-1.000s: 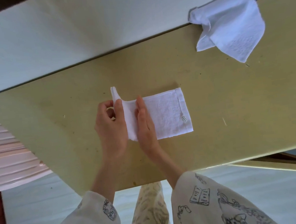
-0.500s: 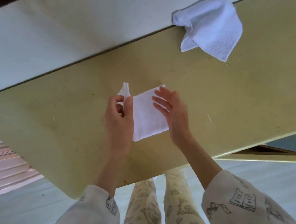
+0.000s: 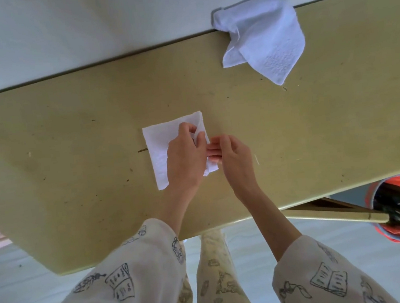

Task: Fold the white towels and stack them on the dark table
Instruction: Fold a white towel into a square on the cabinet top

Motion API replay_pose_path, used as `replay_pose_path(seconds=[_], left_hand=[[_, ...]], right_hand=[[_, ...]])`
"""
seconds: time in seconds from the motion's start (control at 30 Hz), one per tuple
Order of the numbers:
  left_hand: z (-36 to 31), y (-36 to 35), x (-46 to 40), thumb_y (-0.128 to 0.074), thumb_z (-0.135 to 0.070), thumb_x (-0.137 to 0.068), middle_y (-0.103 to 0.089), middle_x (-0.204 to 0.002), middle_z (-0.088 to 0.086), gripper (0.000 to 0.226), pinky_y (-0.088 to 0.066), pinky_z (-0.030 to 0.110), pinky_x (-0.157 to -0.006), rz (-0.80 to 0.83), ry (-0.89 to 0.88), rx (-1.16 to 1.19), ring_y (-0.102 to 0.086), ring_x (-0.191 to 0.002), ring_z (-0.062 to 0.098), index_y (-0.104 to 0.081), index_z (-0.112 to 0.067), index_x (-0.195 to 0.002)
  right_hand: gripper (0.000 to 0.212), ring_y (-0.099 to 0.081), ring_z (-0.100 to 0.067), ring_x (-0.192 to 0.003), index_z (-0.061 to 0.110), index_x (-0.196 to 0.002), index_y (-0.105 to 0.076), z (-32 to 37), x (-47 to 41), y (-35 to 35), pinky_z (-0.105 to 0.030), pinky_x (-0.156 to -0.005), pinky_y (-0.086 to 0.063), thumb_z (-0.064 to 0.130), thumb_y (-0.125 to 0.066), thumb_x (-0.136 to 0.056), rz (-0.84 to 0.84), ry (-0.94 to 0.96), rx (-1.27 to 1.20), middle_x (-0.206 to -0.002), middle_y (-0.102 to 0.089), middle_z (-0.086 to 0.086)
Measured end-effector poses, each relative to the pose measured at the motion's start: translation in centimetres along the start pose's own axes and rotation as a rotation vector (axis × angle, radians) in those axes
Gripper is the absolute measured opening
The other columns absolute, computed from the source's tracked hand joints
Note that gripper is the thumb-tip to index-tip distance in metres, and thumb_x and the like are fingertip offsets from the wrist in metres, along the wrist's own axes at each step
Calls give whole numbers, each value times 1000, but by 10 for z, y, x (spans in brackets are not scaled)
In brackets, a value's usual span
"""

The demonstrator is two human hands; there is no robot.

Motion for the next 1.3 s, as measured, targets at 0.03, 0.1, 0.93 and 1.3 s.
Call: replay_pose_path(seconds=[0.03,0.1,0.93,1.3], left_hand=[[1,-1,0,-44,-24,-95,-56,-74,0,17,-42,23,-54,7,8,-2,-54,-66,15,-49,-12,-106],[3,-1,0,-44,-22,-95,-59,-82,1,19,-42,21,-59,1,10,11,-54,-70,14,-50,-11,-109],[81,31,11,-25,-30,-96,-28,-151,6,45,-28,48,-105,-33,-315,-624,-23,-139,32,-34,-17,-138],[83,31,12,-25,-38,-94,-15,-155,9,58,-10,52,-112,17,-394,-676,-4,-143,22,-23,-11,-144]], right_hand=[[29,-68,-22,-82,13,-82,-63,0,1,1,-41,-81,-55,12,-38,-95,4,1,16,-84,-70,-8],[27,-68,-20,-81,11,-84,-64,1,1,1,-40,-81,-55,13,-40,-95,10,11,42,-84,-70,-6],[20,-54,-1,-70,12,-102,-69,10,-9,-7,-10,-60,-38,18,-54,-90,2,61,384,-80,-63,9],[27,-51,-23,-101,4,-116,-57,12,9,-16,-29,-88,-40,13,-46,-93,-209,558,657,-114,-56,-12]])
Point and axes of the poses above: each hand's wrist, its own x-axis away from the middle knuckle, its own y-axis out of the back of the hand, z = x × y, the point moved 3 cm from there along -x, towards the middle knuckle
